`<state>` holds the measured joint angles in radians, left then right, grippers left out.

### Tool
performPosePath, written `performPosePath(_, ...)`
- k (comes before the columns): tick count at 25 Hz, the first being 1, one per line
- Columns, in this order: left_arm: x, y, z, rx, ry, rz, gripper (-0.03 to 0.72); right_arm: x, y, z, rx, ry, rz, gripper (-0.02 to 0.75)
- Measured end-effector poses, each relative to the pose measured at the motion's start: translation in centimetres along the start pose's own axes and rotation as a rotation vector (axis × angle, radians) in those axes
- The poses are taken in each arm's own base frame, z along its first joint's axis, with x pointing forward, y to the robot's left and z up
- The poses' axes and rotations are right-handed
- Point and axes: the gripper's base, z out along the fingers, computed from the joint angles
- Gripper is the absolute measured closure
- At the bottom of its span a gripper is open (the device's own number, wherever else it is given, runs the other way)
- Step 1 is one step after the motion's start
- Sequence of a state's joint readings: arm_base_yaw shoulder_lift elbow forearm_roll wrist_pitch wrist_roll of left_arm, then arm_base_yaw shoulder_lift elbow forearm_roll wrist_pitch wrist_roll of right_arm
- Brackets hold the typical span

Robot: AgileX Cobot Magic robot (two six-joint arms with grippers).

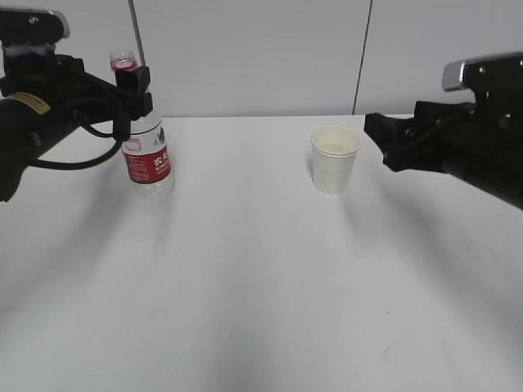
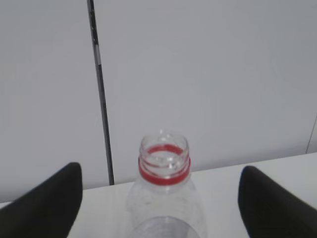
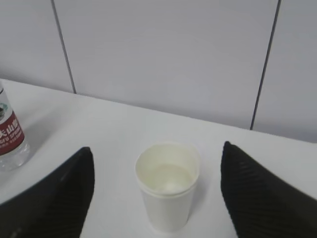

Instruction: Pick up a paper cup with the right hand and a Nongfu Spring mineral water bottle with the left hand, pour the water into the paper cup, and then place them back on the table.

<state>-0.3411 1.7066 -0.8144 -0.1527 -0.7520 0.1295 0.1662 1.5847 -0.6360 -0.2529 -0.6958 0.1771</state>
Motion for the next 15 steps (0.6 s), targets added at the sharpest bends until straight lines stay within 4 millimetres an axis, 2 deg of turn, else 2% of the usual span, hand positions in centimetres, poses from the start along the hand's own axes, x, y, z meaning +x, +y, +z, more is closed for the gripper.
performPosePath(6,-3.4,0.4,-1.4,-0.023,0.009,-0.036,0.102,-5.0,-0.9,1.1,0.07,0.071,-0.001,0.145)
performPosePath(9,-5.4,0.5,-1.3,-0.021,0.07,-0.049,0.102,-7.5,-1.6,1.9,0.124,0.151,0.048,0.145)
performPosePath(11,-7.3,0.6,-1.0,-0.005,0.098,-0.053,0.102,-9.6,-2.0,2.1,0.16,0.184,0.064,0.145)
performPosePath(15,-10.8,1.8,-0.4,0.023,0.194,-0.067,0.102,-13.4,-2.6,2.0,0.223,0.251,0.082,0.145)
